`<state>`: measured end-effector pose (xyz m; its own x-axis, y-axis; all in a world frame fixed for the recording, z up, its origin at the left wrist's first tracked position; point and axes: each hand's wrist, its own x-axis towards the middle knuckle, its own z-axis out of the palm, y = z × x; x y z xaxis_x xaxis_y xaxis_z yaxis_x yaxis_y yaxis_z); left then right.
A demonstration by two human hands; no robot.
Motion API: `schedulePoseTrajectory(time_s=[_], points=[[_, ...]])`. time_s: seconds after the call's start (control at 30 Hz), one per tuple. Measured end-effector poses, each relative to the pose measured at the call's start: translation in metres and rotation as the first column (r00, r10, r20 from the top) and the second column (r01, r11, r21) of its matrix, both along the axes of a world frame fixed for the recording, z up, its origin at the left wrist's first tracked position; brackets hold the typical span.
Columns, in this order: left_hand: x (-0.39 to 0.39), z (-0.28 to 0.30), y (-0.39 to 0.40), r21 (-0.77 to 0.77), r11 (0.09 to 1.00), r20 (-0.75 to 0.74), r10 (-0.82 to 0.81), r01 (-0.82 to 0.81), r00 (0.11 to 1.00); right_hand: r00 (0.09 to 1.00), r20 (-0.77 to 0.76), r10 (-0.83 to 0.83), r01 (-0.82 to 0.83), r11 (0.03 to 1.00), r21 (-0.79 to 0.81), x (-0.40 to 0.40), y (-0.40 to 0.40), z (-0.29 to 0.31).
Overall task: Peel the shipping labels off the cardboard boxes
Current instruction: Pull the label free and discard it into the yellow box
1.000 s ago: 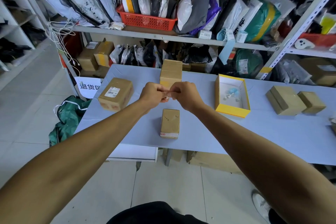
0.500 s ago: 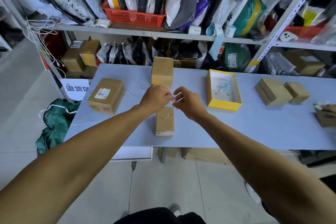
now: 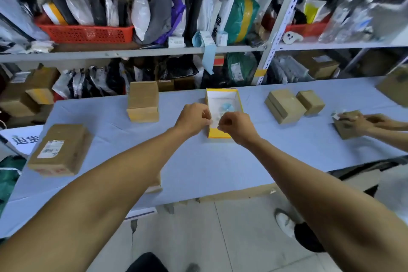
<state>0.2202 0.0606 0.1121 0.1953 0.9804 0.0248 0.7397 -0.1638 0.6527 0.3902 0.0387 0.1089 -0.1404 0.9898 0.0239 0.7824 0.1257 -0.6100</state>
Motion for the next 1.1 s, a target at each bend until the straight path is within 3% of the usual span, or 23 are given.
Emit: schedulePoseTrajectory(time_s=[0.17, 0.33, 0.63, 1.1], points=[[0.022, -0.027, 0.057, -0.034, 0.999, -0.005, -0.005, 0.005, 1.000, 0.999, 0.002, -0.045, 0.045, 0.999, -0.020, 0.022, 0.060, -0.014], [0.039, -0.057, 0.120, -0.031, 0.999, 0.046, -0.029, 0.031, 0.999, 0.973, 0.222, -0.055, 0.066, 0.997, -0.040, 0.043, 0.119, -0.031], [0.081, -0.070, 0.196, -0.114, 0.989, -0.004, -0.098, 0.097, 0.995, 0.921, 0.361, -0.145, 0.199, 0.973, -0.117, 0.069, 0.198, -0.054], [0.100, -0.083, 0.234, -0.149, 0.986, -0.097, -0.090, 0.075, 0.991, 0.911, 0.404, -0.086, 0.180, 0.963, -0.199, 0.081, 0.233, -0.066]])
